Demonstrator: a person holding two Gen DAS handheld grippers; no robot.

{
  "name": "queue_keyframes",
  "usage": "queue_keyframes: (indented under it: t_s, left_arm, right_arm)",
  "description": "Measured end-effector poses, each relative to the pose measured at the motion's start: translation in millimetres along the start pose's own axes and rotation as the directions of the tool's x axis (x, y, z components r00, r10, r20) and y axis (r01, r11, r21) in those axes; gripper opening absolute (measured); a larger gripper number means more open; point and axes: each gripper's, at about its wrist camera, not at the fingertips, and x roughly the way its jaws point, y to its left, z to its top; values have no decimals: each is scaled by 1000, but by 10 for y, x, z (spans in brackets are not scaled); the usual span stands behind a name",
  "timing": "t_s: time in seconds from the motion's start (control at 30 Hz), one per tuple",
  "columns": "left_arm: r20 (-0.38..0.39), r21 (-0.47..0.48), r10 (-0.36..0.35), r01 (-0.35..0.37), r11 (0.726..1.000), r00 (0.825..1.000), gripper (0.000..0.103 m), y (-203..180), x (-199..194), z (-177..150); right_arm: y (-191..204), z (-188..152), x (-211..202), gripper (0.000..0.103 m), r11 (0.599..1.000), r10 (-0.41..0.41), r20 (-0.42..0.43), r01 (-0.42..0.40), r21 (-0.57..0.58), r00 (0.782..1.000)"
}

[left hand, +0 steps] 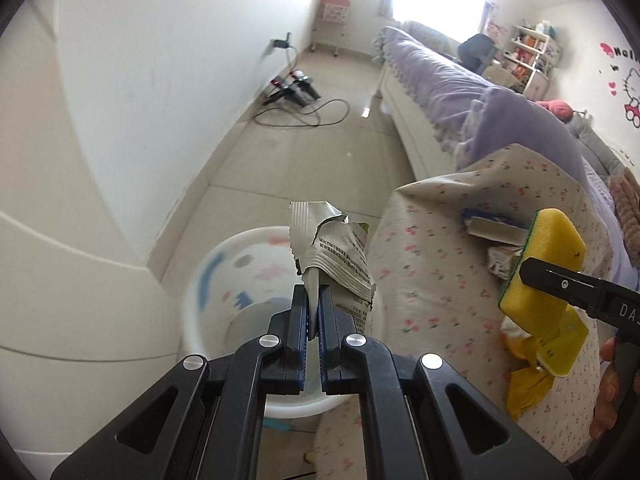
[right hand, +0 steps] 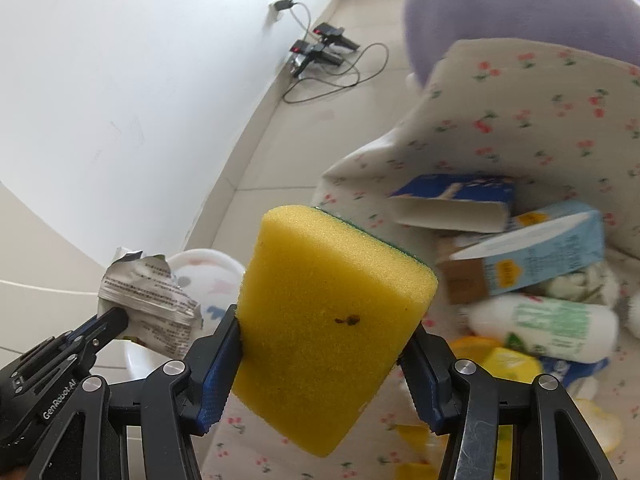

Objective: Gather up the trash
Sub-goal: 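Grasp the white paper wrapper with the left tool while the right tool holds the sponge, then drop the wrapper and the sponge into the white wastebasket with both tools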

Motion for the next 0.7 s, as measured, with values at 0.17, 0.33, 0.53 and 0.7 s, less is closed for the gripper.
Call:
queue_keyframes:
  t_s: [0.17, 0.33, 0.53, 0.7]
  left_arm:
    - [-7, -3, 33, -33, 999, 999, 6, 182, -10, -44]
    - [-11, 16, 89, -89, 996, 996, 41, 258, -49, -66]
    - [-13, 2, 137, -137, 991, 991, 74, 378, -145, -115]
    - [-30, -1, 181, -181, 984, 983, 86, 458, -172, -155]
  right_arm:
    - [176, 1, 253, 64, 1000, 15, -31, -16, -9, 999]
    - [342, 7, 440, 64, 999, 22, -46, -23, -24, 999]
    - [459, -3, 580, 64, 999, 21, -59, -23, -31, 998]
    - [555, -45, 669, 65, 999, 23, -70, -26, -42, 997]
